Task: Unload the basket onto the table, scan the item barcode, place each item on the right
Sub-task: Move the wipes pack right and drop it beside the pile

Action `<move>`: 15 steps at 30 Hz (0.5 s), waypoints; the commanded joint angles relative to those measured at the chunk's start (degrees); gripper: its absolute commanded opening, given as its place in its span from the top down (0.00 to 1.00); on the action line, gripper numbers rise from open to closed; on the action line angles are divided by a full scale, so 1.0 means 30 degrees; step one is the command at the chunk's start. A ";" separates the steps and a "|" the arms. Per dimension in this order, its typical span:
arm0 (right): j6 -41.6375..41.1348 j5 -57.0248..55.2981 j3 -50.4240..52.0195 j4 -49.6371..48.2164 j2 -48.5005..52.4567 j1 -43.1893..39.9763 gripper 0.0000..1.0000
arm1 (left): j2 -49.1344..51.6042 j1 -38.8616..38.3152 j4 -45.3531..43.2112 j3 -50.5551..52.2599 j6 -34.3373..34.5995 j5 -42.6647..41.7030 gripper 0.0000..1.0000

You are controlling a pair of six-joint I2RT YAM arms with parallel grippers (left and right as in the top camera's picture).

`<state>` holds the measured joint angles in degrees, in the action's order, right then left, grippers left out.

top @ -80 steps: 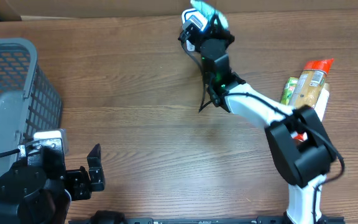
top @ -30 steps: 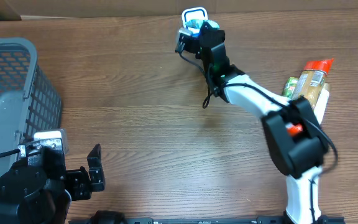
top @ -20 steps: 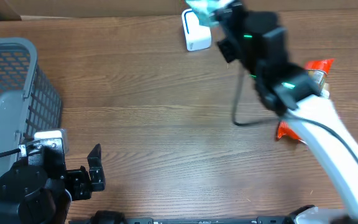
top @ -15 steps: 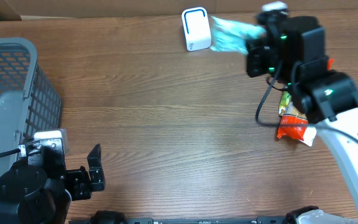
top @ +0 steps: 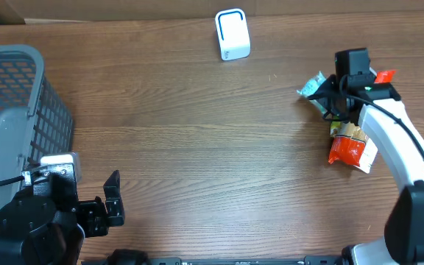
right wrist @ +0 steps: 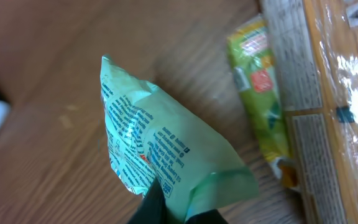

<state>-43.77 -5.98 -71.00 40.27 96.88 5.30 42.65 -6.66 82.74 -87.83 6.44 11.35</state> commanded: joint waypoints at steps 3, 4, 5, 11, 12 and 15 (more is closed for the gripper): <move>0.1836 -0.0423 -0.0058 0.0189 0.0568 -0.0080 0.41 | 0.0058 0.0087 -0.0073 0.0029 0.0131 -0.0146 0.00; 0.2113 -0.0335 -0.0138 0.0393 0.0495 -0.0080 0.39 | 0.0058 0.0087 -0.0066 0.0029 0.0131 -0.0146 0.00; 0.2390 -0.0248 -0.0299 0.0656 0.0415 -0.0080 0.36 | 0.0058 0.0087 -0.0066 0.0029 0.0138 -0.0146 0.00; 0.4080 0.0860 -0.2361 0.3060 -0.0962 -0.0058 0.28 | 0.0058 0.0087 -0.0073 0.0029 0.0138 -0.0153 0.00; 0.4976 0.1472 -0.3133 0.3869 -0.1603 -0.0022 0.27 | 0.0058 0.0087 -0.0066 0.0029 0.0131 -0.0146 0.01; 0.7074 0.3075 -0.4109 0.5260 -0.2674 0.0080 0.22 | 0.0058 0.0087 -0.0066 0.0029 0.0138 -0.0146 0.00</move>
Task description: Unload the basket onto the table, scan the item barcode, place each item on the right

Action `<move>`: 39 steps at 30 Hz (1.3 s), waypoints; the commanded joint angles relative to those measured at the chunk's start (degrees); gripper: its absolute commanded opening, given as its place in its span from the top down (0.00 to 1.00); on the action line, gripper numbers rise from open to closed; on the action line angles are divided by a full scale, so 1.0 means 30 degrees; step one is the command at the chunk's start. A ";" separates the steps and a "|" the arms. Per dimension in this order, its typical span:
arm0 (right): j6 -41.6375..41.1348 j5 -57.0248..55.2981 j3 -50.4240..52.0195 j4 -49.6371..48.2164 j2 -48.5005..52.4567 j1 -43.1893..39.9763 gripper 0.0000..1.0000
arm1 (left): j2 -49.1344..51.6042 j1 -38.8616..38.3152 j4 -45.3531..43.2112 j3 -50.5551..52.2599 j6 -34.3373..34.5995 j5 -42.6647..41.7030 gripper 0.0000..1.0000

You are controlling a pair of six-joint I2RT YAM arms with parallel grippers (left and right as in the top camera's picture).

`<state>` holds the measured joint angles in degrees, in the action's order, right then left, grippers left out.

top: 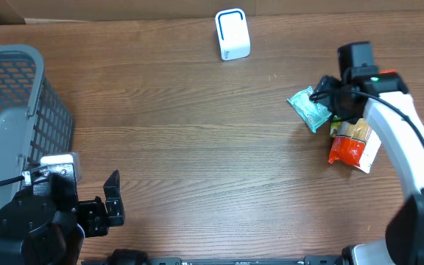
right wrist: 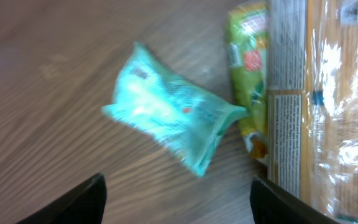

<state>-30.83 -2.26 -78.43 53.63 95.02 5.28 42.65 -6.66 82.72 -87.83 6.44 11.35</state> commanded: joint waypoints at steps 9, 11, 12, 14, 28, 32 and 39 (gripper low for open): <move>0.5384 0.3016 -0.2310 0.4983 -0.6841 0.0401 0.09 | 0.0066 0.0087 -0.0058 0.0029 0.0131 -0.0146 0.00; 0.5384 0.3235 -0.2310 0.5464 -0.8153 0.0401 0.07 | 0.0058 0.0087 -0.0066 0.0029 0.0131 -0.0146 0.00; 0.5362 0.3366 -0.2310 0.5676 -0.8888 0.0401 0.07 | 0.0066 0.0087 -0.0066 0.0029 0.0138 -0.0153 0.00; 0.5355 0.3738 -0.2310 0.6076 -1.0273 0.0401 0.00 | 0.0066 0.0087 -0.0066 0.0029 0.0131 -0.0146 0.00; 0.5377 0.2776 -0.2310 0.7890 -1.4433 0.0393 0.00 | 0.0058 0.0087 -0.0066 0.0029 0.0138 -0.0146 0.00; 0.5384 0.1909 -0.2302 0.7883 -1.4447 0.0627 0.00 | 0.0058 0.0087 -0.0058 0.0029 0.0138 -0.0146 0.00; 0.5493 0.0627 -0.1304 0.6120 -1.4790 0.0882 0.00 | 0.0058 0.0087 -0.0058 0.0029 0.0138 -0.0153 0.00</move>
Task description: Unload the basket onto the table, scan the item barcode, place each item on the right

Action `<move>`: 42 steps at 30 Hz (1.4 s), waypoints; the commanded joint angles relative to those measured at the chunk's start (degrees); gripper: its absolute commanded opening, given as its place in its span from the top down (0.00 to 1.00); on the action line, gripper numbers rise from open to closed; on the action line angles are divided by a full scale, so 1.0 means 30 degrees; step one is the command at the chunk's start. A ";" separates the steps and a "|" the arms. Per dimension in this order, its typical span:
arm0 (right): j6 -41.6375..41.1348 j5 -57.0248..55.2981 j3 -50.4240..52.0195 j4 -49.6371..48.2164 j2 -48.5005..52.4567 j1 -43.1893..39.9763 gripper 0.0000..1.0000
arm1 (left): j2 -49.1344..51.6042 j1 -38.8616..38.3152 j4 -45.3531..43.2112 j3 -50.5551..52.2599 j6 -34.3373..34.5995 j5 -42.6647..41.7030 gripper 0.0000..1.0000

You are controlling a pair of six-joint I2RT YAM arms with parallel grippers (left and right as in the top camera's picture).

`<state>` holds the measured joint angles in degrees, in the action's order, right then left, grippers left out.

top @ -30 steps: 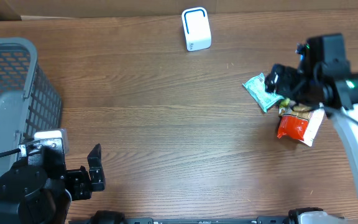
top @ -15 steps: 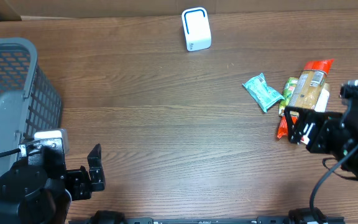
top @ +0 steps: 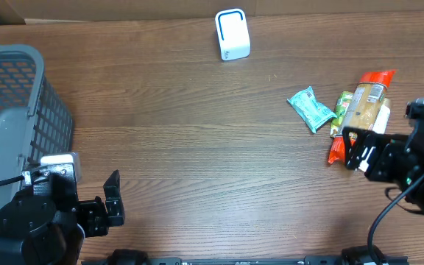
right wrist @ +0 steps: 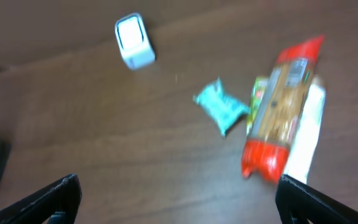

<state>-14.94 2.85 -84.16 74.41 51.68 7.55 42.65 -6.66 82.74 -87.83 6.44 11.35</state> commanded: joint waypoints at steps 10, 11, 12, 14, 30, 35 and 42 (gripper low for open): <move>0.2871 -0.0925 0.8072 -0.9741 -0.4765 0.0102 0.00 | 0.0058 0.0087 -0.0066 0.0029 0.0131 -0.0146 0.00; 0.3126 -0.0925 0.9471 -1.1089 -0.5610 0.0109 0.00 | 0.0058 0.0087 -0.0066 0.0029 0.0138 -0.0153 0.00; 0.3257 -0.0933 1.0258 -1.1846 -0.6084 0.0102 0.00 | 0.0058 0.0087 -0.0066 0.0029 0.0138 -0.0153 0.01; 0.3687 -0.0933 1.2488 -1.3981 -0.7344 0.0102 0.00 | 0.0066 0.0087 -0.0073 0.0029 0.0131 -0.0153 0.00; 0.4430 -0.0940 2.6767 -2.4210 -1.7063 0.0109 0.00 | 0.0058 0.0087 -0.0066 0.0029 0.0138 -0.0146 0.00; 0.4430 -0.0933 2.7904 -2.3795 -1.7172 0.0109 0.00 | 0.0066 0.0087 -0.0073 0.0029 0.0138 -0.0146 0.00; 0.4495 -0.0933 2.7904 -2.3205 -1.7172 0.0109 0.00 | 0.0058 0.0087 -0.0073 0.0029 0.0131 -0.0153 0.00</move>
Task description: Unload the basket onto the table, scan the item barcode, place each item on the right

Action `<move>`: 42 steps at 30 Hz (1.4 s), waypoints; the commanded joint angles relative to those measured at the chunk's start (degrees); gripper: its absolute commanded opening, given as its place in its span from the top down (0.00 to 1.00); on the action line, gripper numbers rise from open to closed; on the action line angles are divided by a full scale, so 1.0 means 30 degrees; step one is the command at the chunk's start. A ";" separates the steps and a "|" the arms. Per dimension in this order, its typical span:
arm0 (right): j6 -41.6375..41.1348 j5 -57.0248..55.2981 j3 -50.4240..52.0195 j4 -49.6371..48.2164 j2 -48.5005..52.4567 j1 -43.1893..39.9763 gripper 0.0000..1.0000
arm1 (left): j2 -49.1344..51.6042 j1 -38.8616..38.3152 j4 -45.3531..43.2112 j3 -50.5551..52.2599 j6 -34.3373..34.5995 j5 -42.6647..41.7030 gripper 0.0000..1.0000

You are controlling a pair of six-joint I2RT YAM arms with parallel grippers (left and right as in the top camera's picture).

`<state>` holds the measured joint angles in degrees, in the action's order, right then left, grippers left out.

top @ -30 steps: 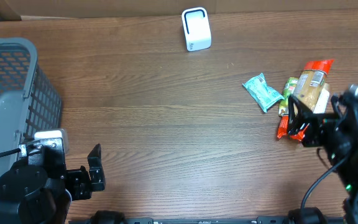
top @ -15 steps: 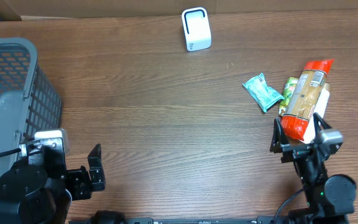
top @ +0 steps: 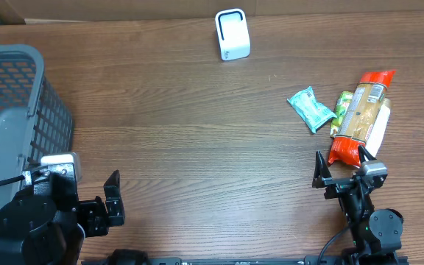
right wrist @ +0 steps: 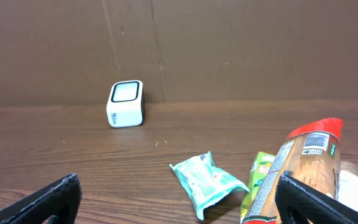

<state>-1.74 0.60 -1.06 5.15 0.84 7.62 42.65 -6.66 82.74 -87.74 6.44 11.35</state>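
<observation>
A teal packet (top: 311, 109) (right wrist: 204, 182) lies flat on the wooden table, apart from both grippers. The white barcode scanner (top: 232, 34) (right wrist: 125, 104) stands at the far edge, well left of the packet. My right gripper (top: 341, 166) (right wrist: 182, 211) sits low near the front right edge. It is open and empty, facing the packet and scanner. My left gripper (top: 112, 199) rests at the front left, open and holding nothing.
Just right of the teal packet lie a green packet (top: 342, 110) (right wrist: 261, 180), a red-ended pasta bag (top: 362, 116) (right wrist: 297, 165) and a white item (top: 380, 129) beneath it. A grey mesh basket (top: 9, 110) fills the left side.
My right arm has moved from beside the pasta bag at the right edge back to the front edge, lower and level with the table. The items lie where they were.
My right gripper was first shut on the teal packet beside the pile of goods. Then it stood open over the packet, which lay on the table left of the green packet. After that the arm was further back, and now it is at the front edge.
</observation>
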 commanded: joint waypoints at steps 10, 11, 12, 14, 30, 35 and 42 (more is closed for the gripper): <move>0.0095 -0.0182 0.0204 -0.0117 -0.0226 0.0087 0.00 | 0.0066 0.0087 -0.0066 0.0000 0.0138 -0.0146 0.01; 0.0095 -0.0182 0.0204 -0.0117 -0.0226 0.0087 0.00 | 0.0058 0.0087 -0.0073 0.0000 0.0138 -0.0153 0.00; 0.0102 -0.0182 0.0204 -0.0117 -0.0226 0.0087 0.00 | 0.0058 0.0087 -0.0073 0.0000 0.0138 -0.0153 0.00; 0.0095 -0.0182 0.0204 -0.0117 -0.0226 0.0087 0.00 | 0.0066 0.0087 -0.0066 0.0000 0.0138 -0.0146 0.00; 0.0095 -0.0182 0.0204 -0.0117 -0.0226 0.0087 0.00 | 0.0058 0.0087 -0.0066 0.0000 0.0131 -0.0146 0.00; 0.0095 -0.0182 0.0204 -0.0117 -0.0226 0.0087 0.00 | 0.0058 0.0080 -0.0066 0.0000 0.0138 -0.0146 0.01; 0.0095 -0.0182 0.0204 -0.0117 -0.0226 0.0087 0.00 | -0.0226 0.0124 -0.2856 0.1588 -0.0765 -0.0087 0.00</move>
<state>-1.65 0.60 -1.06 5.15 0.84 7.60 42.52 -6.66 78.11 -86.50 5.58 11.38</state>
